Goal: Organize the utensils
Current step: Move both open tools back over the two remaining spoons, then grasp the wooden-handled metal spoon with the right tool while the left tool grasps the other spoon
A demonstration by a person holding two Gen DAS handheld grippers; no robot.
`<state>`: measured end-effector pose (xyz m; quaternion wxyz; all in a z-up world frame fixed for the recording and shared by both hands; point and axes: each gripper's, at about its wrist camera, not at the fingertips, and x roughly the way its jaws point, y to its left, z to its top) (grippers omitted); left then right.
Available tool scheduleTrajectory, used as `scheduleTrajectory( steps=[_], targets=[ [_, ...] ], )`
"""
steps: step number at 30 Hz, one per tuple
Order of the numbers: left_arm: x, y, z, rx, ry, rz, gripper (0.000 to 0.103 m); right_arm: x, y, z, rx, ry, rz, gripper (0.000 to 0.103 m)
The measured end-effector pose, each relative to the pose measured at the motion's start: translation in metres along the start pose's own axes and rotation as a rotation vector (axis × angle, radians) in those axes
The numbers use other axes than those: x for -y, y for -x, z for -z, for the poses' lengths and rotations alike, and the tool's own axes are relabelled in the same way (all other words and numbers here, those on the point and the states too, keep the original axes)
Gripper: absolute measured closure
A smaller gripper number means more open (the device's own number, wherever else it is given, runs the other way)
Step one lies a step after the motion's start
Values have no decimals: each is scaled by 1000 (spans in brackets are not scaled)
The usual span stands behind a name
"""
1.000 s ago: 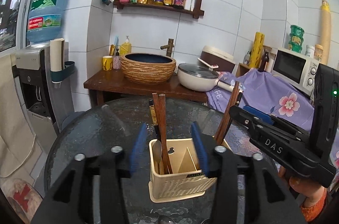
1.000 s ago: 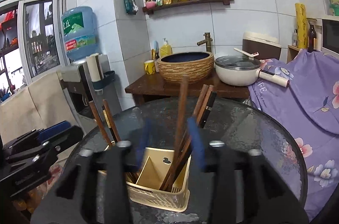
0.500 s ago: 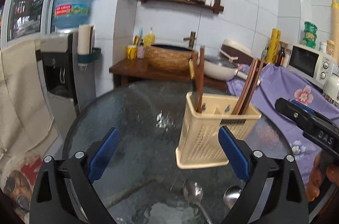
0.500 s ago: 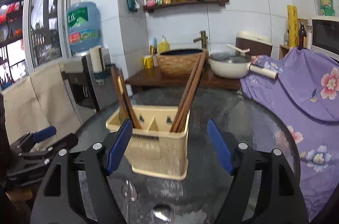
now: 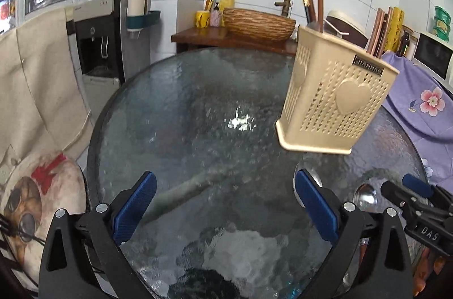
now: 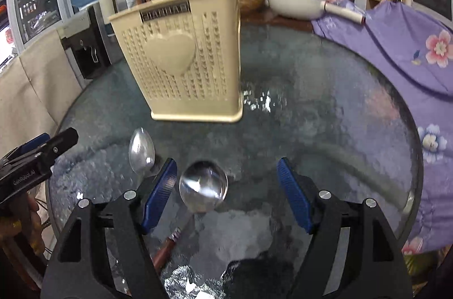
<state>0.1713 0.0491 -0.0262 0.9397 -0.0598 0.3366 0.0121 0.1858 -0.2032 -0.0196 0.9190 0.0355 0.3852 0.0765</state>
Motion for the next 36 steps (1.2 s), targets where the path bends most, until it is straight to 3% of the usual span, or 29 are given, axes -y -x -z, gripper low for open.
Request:
scheduleTrajectory(
  steps=[13,18,24,31,36],
  targets=[
    [1,-6,14,-29,-24,-18,6,-24,-30,15,-109,-4,54,38],
    [0,-8,14,-34,-15,-15,6,-31,-33,14,-104,-12,70,38],
    [3,-11,14,-45,-29,-8,7,-41,-37,12,-88,15,106,55],
    [17,-15,14,-66,-56,30,7,-29,-34,8,-80,-3,26,56],
    [39,-19,13,-99,-99,86,7,-12,-24,1,-28,-14,27,56]
  ],
)
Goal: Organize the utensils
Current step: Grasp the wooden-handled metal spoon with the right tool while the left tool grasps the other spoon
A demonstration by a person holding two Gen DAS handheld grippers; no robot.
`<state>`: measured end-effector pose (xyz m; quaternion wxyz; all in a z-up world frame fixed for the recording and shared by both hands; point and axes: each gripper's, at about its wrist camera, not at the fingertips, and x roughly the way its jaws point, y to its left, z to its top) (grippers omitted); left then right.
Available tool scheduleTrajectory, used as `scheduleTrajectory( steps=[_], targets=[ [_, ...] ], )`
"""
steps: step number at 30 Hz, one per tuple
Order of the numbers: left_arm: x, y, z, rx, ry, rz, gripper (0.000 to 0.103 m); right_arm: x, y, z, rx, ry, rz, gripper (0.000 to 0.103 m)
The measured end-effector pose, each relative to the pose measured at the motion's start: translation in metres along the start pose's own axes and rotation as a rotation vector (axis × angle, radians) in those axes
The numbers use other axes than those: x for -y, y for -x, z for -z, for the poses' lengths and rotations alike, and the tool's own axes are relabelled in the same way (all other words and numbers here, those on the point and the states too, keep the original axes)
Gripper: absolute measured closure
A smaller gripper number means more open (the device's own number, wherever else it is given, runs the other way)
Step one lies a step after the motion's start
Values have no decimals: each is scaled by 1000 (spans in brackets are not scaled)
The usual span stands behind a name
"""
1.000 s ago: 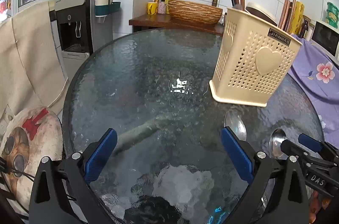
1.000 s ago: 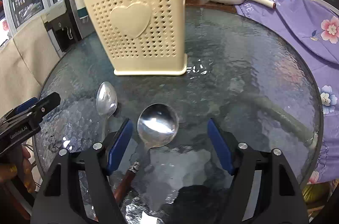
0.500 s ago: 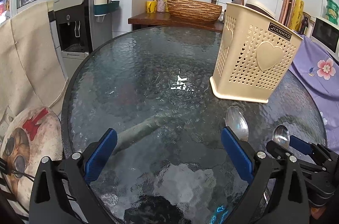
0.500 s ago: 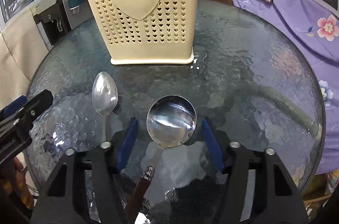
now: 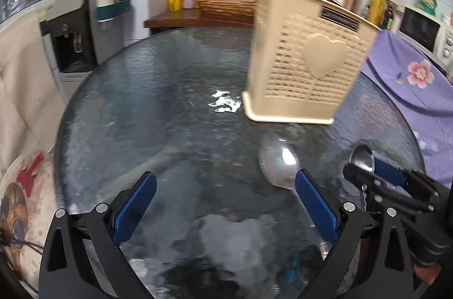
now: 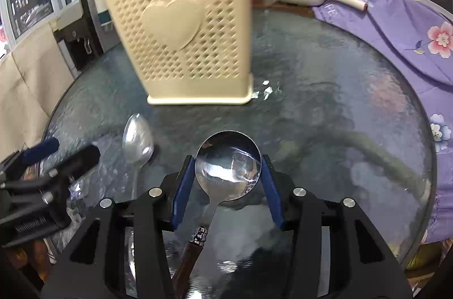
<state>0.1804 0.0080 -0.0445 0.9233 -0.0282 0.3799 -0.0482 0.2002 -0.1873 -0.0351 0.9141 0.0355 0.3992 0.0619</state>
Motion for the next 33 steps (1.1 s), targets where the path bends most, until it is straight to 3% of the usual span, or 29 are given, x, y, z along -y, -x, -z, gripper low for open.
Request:
scheduleTrajectory(
  steps=[4,16,27,33],
  targets=[
    [19,-11,-2,-34,-42,19,7,14,7,-5,25,-16,17,56],
    [52,-43,-9,-116,-85,-49,38,38,22,-7,61,-30,48,55],
    [68,-50,-11,-121,-85,-69,65,47,22,-7,62,-31,32,55],
    [63,-45,-18,-106,-68,-38,66,48,26,-9,77,-33,24,55]
  ],
)
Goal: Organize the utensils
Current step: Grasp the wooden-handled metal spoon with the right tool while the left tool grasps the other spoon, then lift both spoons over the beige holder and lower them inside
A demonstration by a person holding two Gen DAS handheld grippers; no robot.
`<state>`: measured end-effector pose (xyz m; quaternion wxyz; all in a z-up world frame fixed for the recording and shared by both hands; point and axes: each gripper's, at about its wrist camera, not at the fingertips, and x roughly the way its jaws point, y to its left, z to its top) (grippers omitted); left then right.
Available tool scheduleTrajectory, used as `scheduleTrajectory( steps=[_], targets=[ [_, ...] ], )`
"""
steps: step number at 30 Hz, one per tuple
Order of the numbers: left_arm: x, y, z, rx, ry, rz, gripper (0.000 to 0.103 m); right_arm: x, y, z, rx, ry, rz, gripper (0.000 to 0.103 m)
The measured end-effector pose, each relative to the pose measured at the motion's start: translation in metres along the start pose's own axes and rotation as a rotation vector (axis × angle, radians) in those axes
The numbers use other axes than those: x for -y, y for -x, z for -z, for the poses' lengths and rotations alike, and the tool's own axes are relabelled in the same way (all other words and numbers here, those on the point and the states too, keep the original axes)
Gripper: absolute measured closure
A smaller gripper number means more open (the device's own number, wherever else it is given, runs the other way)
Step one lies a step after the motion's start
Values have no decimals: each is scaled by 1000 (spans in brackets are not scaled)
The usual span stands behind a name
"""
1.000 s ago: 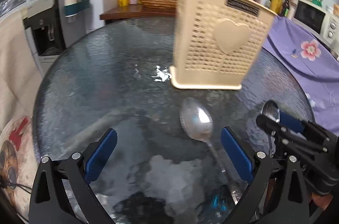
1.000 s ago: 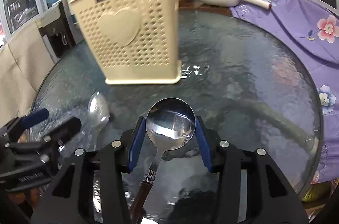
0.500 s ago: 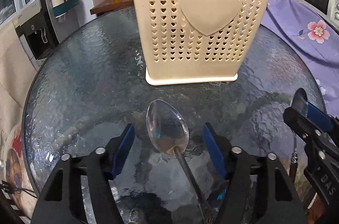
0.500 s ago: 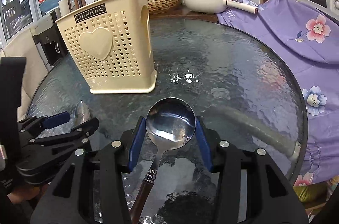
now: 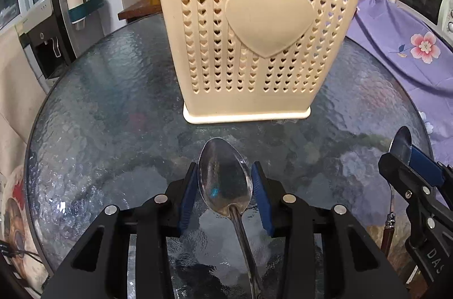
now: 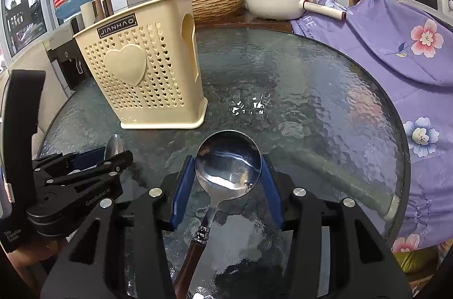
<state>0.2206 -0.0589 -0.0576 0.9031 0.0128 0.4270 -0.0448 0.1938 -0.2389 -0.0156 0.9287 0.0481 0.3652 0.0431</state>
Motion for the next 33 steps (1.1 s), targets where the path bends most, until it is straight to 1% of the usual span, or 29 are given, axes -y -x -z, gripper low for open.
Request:
scheduleTrajectory(
  steps=[5,7,11,19,23,33],
  targets=[
    [-3,12,-5,34,1,30,66,-2,3,-2,10,2,-6,56],
    [-6,19,-6,57,7,59,66,-3,6,-3,22,6,-16,56],
    [-8,37,-9,102,2,83,66,-5,15,-7,46,14,-43,56],
    [-11,73,-15,187,-4,122,66,-12,42,-24,132,47,-98,56],
    [-10,86,-16,232,-7,141,66,-16,51,-30,152,73,-104,56],
    [-18,96,-18,255,11,201,66,-22,62,-36,157,103,-129,56]
  ],
)
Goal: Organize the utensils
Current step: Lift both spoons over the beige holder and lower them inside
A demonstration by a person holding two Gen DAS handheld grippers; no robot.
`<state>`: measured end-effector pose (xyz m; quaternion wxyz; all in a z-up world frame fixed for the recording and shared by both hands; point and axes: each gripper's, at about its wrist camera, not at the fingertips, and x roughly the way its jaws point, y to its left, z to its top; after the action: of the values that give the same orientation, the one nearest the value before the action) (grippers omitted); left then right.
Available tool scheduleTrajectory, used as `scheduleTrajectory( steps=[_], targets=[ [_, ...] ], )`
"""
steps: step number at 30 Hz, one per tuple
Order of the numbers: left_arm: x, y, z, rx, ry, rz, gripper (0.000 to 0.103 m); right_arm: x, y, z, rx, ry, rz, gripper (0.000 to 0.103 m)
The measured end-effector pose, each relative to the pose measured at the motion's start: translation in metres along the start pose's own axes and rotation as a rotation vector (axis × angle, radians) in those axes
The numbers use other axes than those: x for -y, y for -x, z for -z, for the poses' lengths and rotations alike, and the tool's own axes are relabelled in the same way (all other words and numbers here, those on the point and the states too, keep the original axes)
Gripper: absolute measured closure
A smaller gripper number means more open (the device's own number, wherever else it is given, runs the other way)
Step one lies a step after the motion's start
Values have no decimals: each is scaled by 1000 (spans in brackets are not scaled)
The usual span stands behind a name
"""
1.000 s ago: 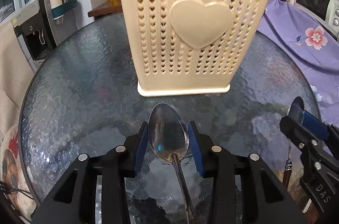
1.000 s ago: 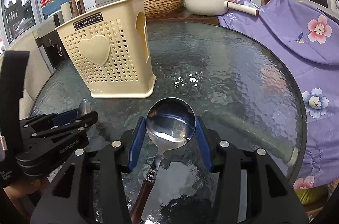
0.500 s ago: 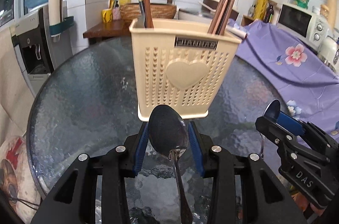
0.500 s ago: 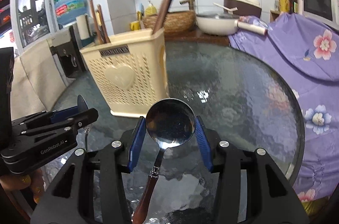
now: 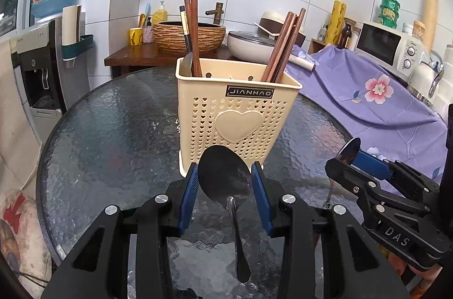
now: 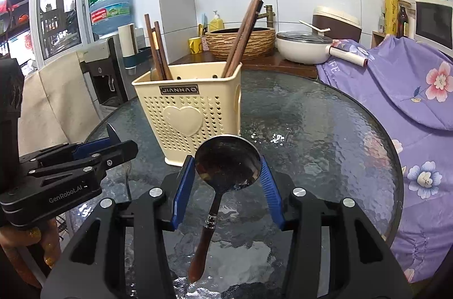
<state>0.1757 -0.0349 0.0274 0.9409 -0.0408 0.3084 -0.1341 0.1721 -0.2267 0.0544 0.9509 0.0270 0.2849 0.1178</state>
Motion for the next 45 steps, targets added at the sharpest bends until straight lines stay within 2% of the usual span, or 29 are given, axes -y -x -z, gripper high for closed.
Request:
scheduleTrajectory(
  steps=[14,19,24,29,32,36,40,45],
  targets=[
    [3,19,-19,52,-22,26,66,-3,14,-24,46,26,-4,56],
    [2,29,-34,80,-29,46,66,-3,20,-40,57,27,-31,56],
    [3,47,-68,152,-33,58,66,-6,35,-75,101,29,-71,56],
    [3,64,-122,272,-20,27,66,-13,55,-129,202,61,-64,56],
    [0,61,-152,302,23,25,66,-15,54,-162,235,59,-54,56],
    [2,43,-175,341,28,-49,66,-18,43,-187,274,62,-12,56],
    [7,17,-168,336,-12,-114,66,-19,16,-183,269,76,25,56],
    [2,-15,-140,274,-19,-116,66,-19,-21,-152,216,98,45,56]
  ],
)
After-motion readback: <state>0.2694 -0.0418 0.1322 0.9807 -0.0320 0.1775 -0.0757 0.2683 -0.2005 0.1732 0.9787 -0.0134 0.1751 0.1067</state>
